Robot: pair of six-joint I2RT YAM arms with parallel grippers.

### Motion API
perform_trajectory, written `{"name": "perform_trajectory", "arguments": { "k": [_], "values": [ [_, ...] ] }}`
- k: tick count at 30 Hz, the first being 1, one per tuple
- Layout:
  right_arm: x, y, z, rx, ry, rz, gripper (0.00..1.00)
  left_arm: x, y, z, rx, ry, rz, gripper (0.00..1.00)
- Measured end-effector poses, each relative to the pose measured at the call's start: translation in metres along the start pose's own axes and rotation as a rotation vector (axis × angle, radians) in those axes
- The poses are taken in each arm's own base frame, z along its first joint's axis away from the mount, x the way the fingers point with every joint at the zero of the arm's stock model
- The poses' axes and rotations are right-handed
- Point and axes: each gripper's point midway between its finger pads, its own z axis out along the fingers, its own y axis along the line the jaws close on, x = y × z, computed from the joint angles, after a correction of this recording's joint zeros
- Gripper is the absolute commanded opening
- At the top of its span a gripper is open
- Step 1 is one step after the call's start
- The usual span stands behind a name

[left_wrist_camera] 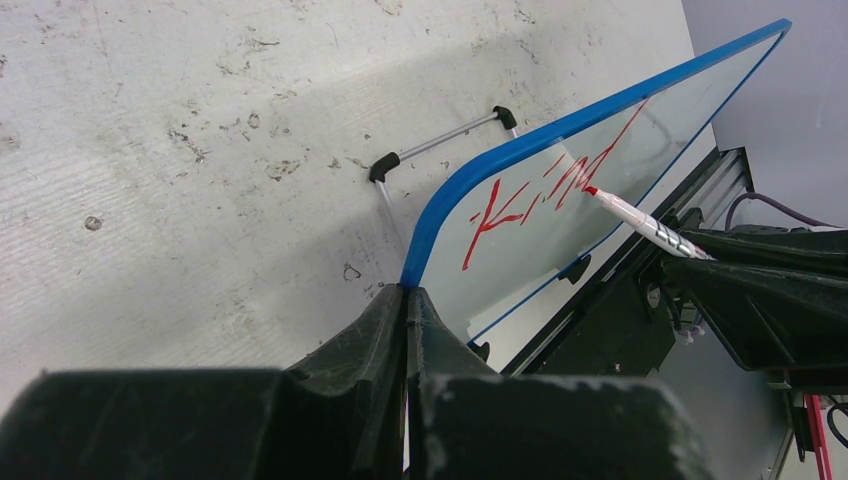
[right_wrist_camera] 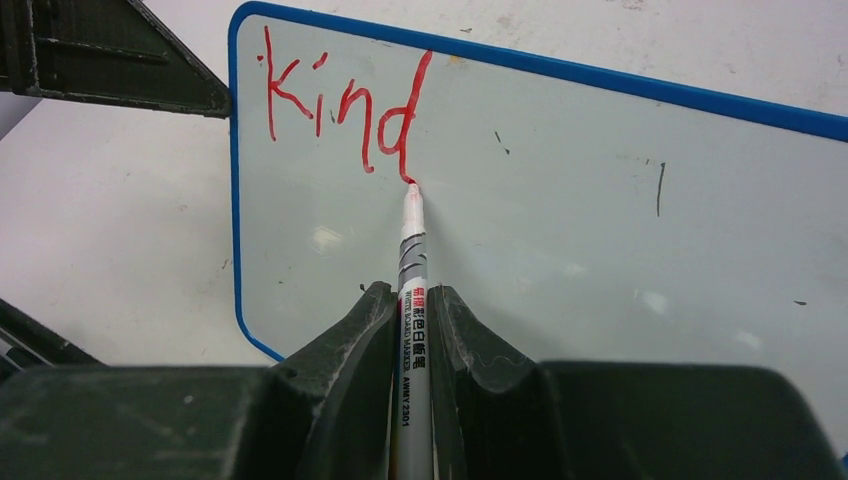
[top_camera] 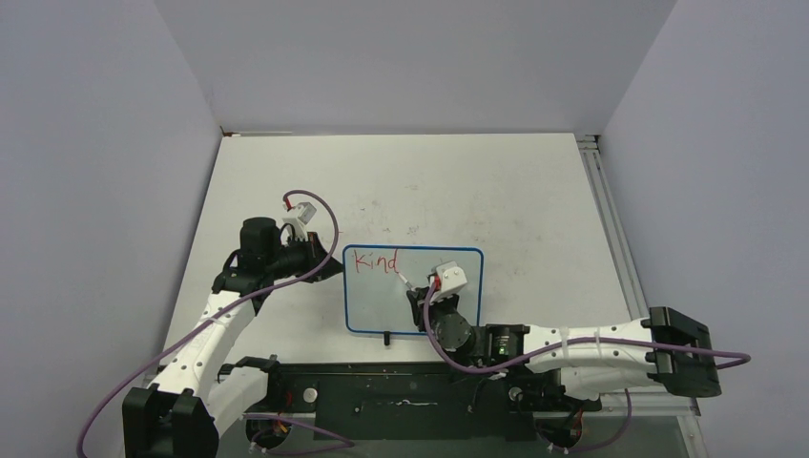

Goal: Write a sentence on the whiteboard

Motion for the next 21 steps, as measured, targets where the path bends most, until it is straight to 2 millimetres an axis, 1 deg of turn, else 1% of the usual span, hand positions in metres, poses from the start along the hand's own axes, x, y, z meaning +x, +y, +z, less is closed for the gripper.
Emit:
{"name": "perform_trajectory", "arguments": {
  "k": [5,11,16,21],
  "values": [
    [-0.003,-0.003,-0.007,0.0,-0.001,-0.036,0.05,0.0,-0.001,0.0,0.003,0.001,-0.001,0.0],
    [-0.016,-0.003,-0.015,-0.012,-0.025,-0.051,0.05,0.001,-0.001,0.0,0.006,0.003,0.001,0.0],
    [-0.024,-0.002,-0.016,-0.012,-0.034,-0.064,0.05,0.001,-0.002,0.0,0.006,0.003,0.002,0.0],
    [-0.025,-0.003,-0.016,-0.012,-0.035,-0.081,0.05,0.001,-0.002,0.0,0.006,0.003,0.002,0.0]
  ]
}}
